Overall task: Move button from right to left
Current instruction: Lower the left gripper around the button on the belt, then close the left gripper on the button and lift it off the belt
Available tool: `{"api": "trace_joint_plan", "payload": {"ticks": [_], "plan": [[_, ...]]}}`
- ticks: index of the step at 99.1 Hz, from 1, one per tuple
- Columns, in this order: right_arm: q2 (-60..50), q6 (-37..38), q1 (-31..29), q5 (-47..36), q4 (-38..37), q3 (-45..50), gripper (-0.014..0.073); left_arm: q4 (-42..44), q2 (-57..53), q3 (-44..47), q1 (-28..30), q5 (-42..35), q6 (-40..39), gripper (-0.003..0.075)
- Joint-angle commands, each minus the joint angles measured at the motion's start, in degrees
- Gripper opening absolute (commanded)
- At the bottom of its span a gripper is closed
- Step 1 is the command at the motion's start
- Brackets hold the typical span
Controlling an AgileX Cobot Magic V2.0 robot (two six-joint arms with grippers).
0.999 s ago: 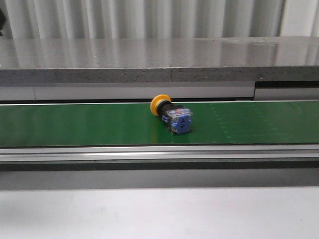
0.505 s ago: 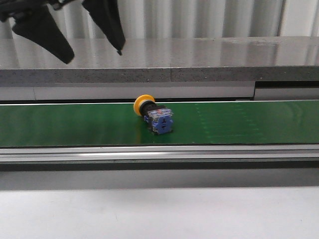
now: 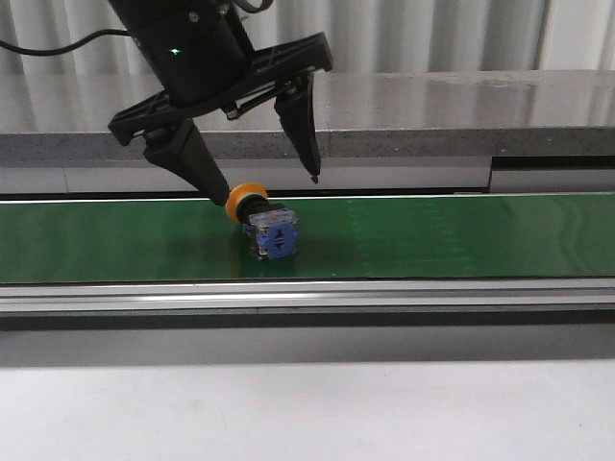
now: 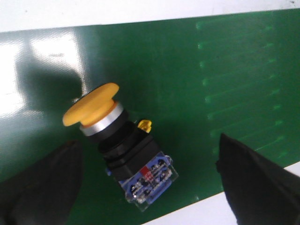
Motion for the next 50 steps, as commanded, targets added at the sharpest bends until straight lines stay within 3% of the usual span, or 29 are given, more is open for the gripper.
{"api": "trace_joint_plan", "payload": {"ticks": [1,21,31,40,50], "plan": [[0.23,-0.41,0.14,-4.28,0.51,-1.42,-0.0067,-1.47,-2.00,-2.03,-0.38,-2.19,-0.62,0.0564],[0.23,-0.41,0.14,-4.28,0.51,-1.42,-0.0067,1.54,0.61,-2.03,-0.38,1.68,-1.19,0.0559],[0.23,-0.41,0.14,-4.28,0.51,-1.42,-0.0067,2.78,1.26,-2.03,-0.38,2.04,-2.23,0.0521],[0.23,-0.41,0.14,-4.28,0.51,-1.42,-0.0067,3.07,1.26,-2.03,-0.38,2.04,-2.70,0.0438],[0.23,-0.41,0.14,-4.28,0.51,-1.42,-0.0067,4.20,1.26,-2.03,-0.38,2.27,-3.45,0.0249]]}}
